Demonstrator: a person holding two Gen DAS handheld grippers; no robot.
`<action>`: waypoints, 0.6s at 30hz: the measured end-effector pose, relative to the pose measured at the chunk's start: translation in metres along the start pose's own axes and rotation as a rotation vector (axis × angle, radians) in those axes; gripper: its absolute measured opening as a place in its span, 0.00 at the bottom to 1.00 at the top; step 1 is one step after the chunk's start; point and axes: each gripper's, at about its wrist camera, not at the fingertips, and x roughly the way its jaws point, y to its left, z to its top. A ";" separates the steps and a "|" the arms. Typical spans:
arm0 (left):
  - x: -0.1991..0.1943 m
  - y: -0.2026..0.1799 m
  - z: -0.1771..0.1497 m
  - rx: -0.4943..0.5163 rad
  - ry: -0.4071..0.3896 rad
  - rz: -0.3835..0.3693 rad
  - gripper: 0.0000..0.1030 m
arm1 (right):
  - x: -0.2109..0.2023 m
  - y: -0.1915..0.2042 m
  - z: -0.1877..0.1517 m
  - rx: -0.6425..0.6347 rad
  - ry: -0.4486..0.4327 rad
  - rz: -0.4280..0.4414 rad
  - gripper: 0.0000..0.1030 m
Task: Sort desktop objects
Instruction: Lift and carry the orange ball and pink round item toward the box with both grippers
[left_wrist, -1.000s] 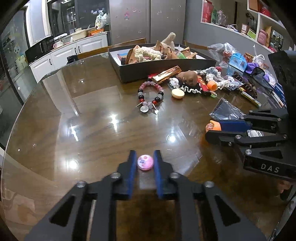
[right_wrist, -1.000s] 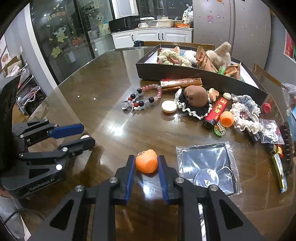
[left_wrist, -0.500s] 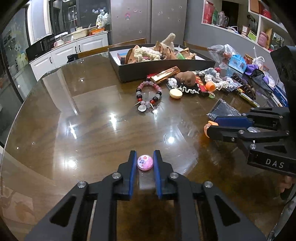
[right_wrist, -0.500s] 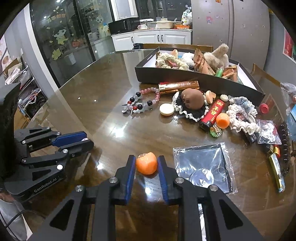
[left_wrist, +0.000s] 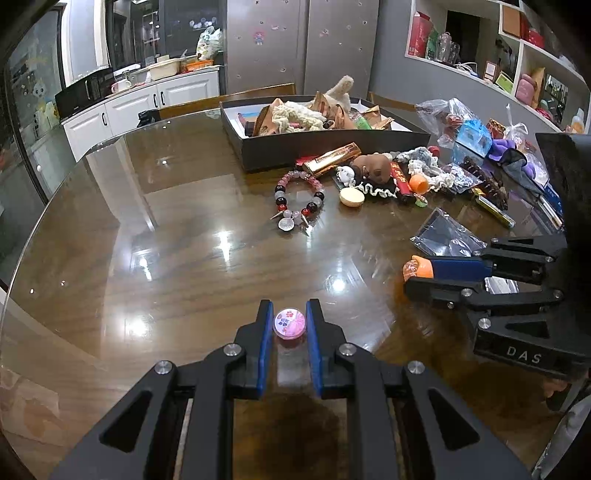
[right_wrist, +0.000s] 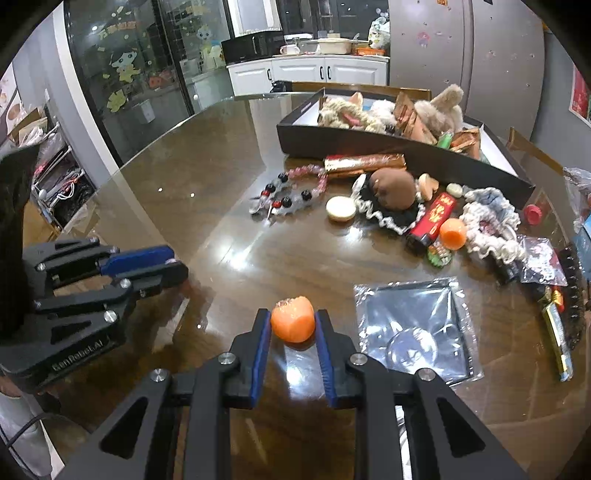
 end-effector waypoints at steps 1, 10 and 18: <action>-0.001 0.000 -0.001 -0.001 -0.001 0.003 0.18 | 0.000 0.001 0.000 -0.002 -0.003 -0.003 0.24; 0.002 0.003 -0.008 -0.010 0.017 -0.019 0.18 | -0.001 0.004 -0.003 -0.007 -0.017 -0.020 0.24; -0.005 0.003 0.000 -0.010 -0.009 -0.015 0.18 | -0.003 0.002 -0.001 0.010 -0.020 -0.011 0.24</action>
